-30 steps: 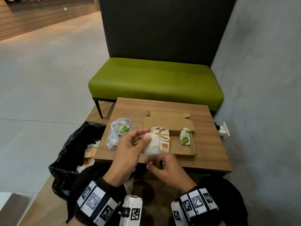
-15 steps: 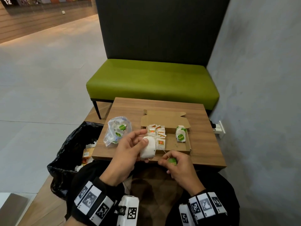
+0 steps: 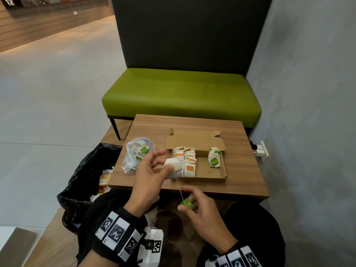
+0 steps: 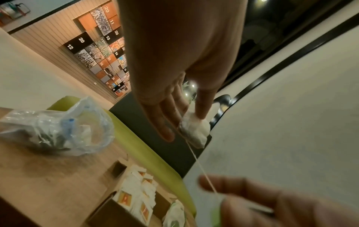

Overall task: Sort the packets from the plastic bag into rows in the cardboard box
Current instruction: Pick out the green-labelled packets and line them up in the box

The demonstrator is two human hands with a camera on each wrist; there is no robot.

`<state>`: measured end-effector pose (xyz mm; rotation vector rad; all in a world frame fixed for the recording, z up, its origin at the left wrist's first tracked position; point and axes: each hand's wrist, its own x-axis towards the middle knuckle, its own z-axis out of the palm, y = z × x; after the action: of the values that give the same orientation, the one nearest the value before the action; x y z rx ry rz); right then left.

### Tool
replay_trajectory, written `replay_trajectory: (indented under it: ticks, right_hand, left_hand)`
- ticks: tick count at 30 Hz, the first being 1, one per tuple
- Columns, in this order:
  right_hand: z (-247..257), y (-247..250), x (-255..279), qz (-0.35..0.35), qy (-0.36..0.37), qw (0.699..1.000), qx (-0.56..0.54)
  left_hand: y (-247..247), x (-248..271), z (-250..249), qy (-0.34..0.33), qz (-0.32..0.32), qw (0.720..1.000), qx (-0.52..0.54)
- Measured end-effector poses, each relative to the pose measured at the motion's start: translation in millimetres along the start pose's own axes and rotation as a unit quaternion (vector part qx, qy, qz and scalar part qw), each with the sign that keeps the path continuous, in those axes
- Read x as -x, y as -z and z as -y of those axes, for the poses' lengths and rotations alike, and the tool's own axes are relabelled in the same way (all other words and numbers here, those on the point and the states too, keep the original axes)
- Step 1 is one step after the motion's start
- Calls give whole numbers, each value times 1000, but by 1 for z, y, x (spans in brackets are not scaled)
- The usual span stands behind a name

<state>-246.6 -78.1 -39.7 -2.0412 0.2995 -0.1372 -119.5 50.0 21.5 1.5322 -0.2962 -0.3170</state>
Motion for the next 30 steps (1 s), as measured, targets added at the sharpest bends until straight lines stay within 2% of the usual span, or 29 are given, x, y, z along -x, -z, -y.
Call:
replay_trajectory:
  ticks: [3, 7, 10, 12, 15, 17, 20, 30]
  right_hand:
    - [16, 2, 5, -35, -25, 994, -95]
    - [27, 5, 7, -43, 0, 992, -119]
    - [33, 14, 6, -6, 2, 984, -176]
    - [37, 22, 4, 10, 28, 987, -157]
    - [41, 32, -5, -47, 81, 994, -48]
    - [44, 38, -11, -71, 87, 994, -6]
    - [49, 45, -19, -68, 71, 995, -10]
    - [48, 50, -39, -48, -31, 988, -145]
  left_hand:
    - [0, 1, 10, -17, -13, 999, -46]
    - [-1, 4, 16, -33, -19, 997, -64]
    - [0, 5, 19, -44, -11, 996, -82]
    - [1, 7, 20, -50, 4, 994, -94]
    - [2, 13, 20, -66, 28, 992, -107]
    - [1, 18, 21, -78, 50, 988, -127]
    - [0, 25, 22, -86, 74, 983, -146]
    - [2, 31, 20, -110, 101, 974, -172]
